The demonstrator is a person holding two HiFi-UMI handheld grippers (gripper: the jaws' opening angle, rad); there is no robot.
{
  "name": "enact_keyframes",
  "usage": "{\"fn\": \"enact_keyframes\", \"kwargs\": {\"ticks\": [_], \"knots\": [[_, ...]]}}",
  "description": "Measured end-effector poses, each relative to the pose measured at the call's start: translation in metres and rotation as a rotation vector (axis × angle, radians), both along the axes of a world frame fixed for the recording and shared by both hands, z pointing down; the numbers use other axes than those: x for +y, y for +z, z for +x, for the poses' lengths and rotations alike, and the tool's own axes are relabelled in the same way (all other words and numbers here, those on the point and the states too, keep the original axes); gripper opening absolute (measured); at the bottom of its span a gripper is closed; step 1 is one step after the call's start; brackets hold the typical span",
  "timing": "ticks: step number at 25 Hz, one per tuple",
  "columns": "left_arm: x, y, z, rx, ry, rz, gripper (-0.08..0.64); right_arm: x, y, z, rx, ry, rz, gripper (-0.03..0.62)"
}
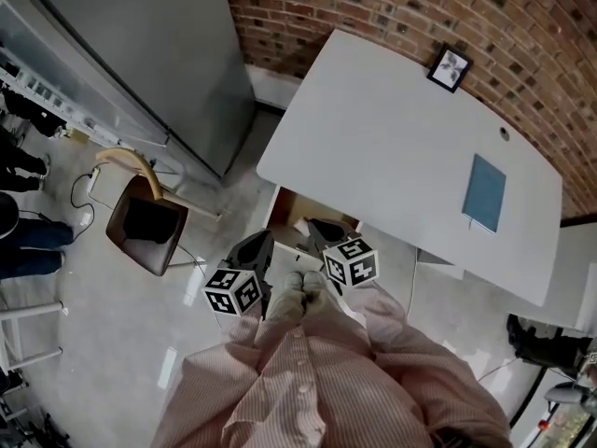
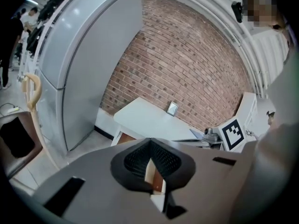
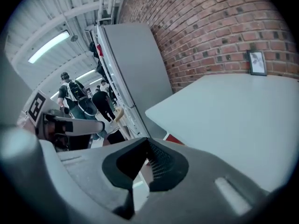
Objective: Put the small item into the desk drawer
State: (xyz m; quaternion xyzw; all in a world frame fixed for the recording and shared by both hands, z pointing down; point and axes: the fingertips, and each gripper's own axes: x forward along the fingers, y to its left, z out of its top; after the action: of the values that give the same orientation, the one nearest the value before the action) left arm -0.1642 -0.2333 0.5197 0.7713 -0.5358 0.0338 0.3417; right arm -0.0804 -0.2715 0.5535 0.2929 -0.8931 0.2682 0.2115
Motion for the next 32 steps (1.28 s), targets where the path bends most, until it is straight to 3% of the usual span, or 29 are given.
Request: {"fn": "enact_keyframes", "kwargs": {"ticks": [8, 21, 32], "knots": [[-0.007, -0.041, -0.012, -0.028, 0.004, 0.091, -0.002, -0.001, -0.057, -0.004, -0.103, 0.011, 0.074, 0.006], [-0.015, -0.107, -0.064, -0.060, -0.106, 0.249, -0.002, -0.027, -0.137, 0.015, -0.258, 0.137, 0.199, 0.006], [-0.012, -0.150, -0.091, -0.084, -0.160, 0.360, -0.002, -0.042, -0.189, 0.034, -0.345, 0.179, 0.294, 0.006]]}}
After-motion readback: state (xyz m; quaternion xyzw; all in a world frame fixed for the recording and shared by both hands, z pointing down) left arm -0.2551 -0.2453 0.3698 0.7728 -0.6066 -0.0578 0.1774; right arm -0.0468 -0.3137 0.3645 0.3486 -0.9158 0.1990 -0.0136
